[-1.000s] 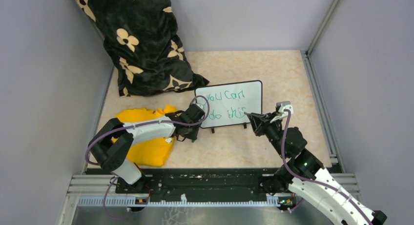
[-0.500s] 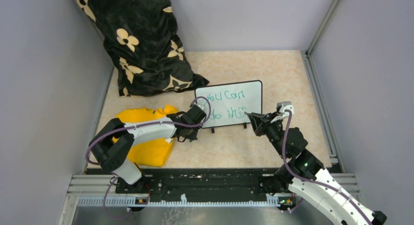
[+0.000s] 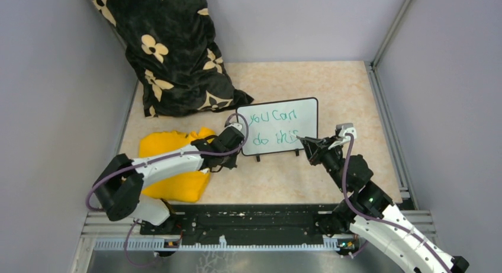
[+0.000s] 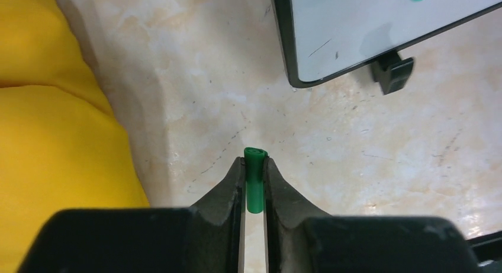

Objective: Write a sentence on the whiteboard
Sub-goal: Close the whiteboard marker at the center of the board.

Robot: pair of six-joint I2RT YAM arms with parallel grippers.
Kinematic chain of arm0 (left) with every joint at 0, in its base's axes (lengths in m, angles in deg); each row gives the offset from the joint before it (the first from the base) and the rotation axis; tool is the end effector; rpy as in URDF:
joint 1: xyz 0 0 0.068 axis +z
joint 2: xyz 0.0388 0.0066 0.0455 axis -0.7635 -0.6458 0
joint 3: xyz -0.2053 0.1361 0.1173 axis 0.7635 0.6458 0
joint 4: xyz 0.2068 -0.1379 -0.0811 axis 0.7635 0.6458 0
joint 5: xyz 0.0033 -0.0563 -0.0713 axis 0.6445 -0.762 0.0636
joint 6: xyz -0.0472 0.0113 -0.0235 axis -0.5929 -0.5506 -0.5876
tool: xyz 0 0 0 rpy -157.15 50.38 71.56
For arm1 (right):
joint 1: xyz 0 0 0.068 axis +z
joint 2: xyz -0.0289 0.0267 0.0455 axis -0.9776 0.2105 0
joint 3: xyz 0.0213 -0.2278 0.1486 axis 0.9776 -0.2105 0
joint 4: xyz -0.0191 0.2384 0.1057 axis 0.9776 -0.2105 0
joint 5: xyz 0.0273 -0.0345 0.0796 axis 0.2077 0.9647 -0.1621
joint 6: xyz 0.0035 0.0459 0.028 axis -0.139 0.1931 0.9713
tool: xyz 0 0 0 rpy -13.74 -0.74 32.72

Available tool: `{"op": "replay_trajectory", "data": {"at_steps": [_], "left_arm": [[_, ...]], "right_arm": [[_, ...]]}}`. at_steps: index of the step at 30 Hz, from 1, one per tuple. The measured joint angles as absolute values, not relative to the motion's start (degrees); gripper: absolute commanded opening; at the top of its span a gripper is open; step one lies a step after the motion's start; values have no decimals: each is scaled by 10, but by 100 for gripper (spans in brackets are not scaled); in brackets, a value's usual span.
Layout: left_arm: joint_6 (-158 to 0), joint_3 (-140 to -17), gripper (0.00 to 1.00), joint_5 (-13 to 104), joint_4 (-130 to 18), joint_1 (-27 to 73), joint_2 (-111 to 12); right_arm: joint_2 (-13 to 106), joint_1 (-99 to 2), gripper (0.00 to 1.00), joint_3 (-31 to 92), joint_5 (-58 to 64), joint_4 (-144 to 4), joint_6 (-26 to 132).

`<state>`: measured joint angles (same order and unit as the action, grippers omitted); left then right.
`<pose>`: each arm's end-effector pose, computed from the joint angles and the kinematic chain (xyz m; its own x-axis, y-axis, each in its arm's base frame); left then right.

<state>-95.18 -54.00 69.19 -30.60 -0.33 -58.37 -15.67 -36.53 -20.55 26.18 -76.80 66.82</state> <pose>0.1880 -0.2101 0.1834 -0.7963 0.2578 -0.5472 0.3250 0.9453 -0.0277 0.0930 0.0686 0.2816 -0.1640 0.3097 -0.9366 -0.3950 0.8494 0.3500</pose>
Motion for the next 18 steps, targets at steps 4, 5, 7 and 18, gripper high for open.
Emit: {"op": "replay_trajectory", "data": {"at_steps": [4,5,7,18], "left_arm": [[-955,-542,0,707,-301,-3,-529],[-955,-544,0,710,-299,-3,-519],[-957,-551,0,717,-294,-2,-496],[-975,-609,0,625,-377,149,-382]], "right_arm": [[-157,-365,0,-205,262,-770,668],[-157,-365,0,-205,262,-769,668],[-157,-365,0,-205,262,-769,668],[-78,-365,0,-131,269,-742,650]]}}
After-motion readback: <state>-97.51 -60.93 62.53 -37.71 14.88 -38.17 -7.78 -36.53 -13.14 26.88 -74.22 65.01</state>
